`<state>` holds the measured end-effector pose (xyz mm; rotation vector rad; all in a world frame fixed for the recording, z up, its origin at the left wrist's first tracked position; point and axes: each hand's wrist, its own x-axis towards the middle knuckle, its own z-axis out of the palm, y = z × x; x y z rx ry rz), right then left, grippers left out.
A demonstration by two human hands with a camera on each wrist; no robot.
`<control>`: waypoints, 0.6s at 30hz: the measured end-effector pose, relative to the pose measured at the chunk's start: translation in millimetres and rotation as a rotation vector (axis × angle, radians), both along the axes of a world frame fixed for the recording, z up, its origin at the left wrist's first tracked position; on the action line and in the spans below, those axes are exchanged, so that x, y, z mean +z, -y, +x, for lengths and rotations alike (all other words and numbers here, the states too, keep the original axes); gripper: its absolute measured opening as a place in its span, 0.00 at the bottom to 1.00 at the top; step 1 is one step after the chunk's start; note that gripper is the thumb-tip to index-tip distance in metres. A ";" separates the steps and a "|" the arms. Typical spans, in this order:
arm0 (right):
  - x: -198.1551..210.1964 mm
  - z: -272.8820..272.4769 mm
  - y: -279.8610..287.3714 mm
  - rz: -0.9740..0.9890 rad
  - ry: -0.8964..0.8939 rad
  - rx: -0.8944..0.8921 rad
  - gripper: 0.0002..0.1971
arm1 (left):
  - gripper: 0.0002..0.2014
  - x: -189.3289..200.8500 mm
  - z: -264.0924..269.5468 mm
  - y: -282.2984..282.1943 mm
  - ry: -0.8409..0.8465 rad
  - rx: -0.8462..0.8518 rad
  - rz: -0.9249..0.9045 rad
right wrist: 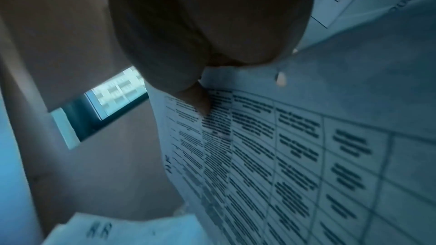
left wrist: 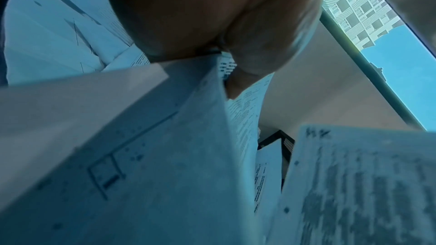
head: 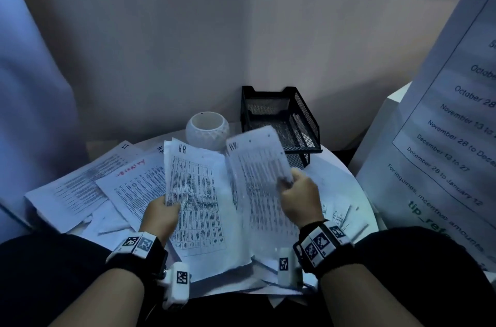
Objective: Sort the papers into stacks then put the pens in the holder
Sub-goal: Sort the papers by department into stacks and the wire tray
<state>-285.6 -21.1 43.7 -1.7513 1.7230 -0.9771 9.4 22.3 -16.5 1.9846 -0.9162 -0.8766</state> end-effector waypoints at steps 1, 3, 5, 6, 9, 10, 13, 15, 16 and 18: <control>8.7 -0.4 0.3 -0.055 0.076 -0.001 0.11 | 0.05 -0.5 0.1 -0.3 -0.006 0.004 -0.008; 20.6 -1.8 4.5 -0.106 0.308 -0.059 0.11 | 0.05 0.0 -0.1 -1.1 -0.019 0.008 -0.019; 24.6 -5.5 11.5 -0.068 0.543 -0.141 0.10 | 0.05 1.5 -0.3 -1.6 -0.027 -0.002 -0.032; 23.3 -7.6 14.6 -0.042 0.632 -0.171 0.08 | 0.05 3.3 -1.1 -1.5 -0.029 -0.011 -0.041; 14.1 -14.0 18.7 0.016 0.792 -0.250 0.04 | 0.07 9.3 -3.4 -0.1 -0.015 -0.043 -0.063; 13.8 -15.5 18.2 0.017 0.828 -0.268 0.06 | 0.08 10.2 -2.7 0.4 0.008 -0.043 -0.066; 19.5 -21.3 19.3 0.009 0.913 -0.303 0.15 | 0.08 9.1 0.6 -0.2 0.064 -0.009 -0.059; 21.4 -25.3 21.7 0.010 0.991 -0.306 0.21 | 0.08 7.2 2.5 -0.7 0.073 0.002 -0.052; 21.8 -26.0 22.5 0.014 1.006 -0.302 0.20 | 0.07 7.5 2.7 -1.1 0.074 0.004 -0.048; 19.2 -26.9 24.6 0.040 1.018 -0.305 0.13 | 0.08 11.2 2.0 -2.0 0.095 0.001 -0.040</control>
